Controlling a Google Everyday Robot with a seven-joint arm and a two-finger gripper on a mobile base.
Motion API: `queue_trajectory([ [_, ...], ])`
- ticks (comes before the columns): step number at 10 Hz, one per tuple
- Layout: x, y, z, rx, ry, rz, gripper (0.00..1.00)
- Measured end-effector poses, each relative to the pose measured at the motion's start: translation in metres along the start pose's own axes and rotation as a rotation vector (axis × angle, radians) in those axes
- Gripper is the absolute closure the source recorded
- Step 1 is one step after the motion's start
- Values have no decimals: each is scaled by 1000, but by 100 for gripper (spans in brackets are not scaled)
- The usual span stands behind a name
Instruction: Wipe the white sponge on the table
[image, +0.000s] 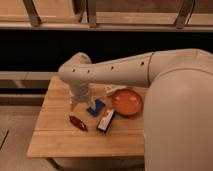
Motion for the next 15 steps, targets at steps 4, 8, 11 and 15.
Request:
queue_trajectory([
  [4, -47, -14, 29, -89, -66, -9, 35],
  [8, -58, -20, 72, -162, -18, 53, 35],
  [11, -61, -21, 82, -153, -1, 53, 35],
  [15, -62, -25, 84, -136, -1, 64, 35],
])
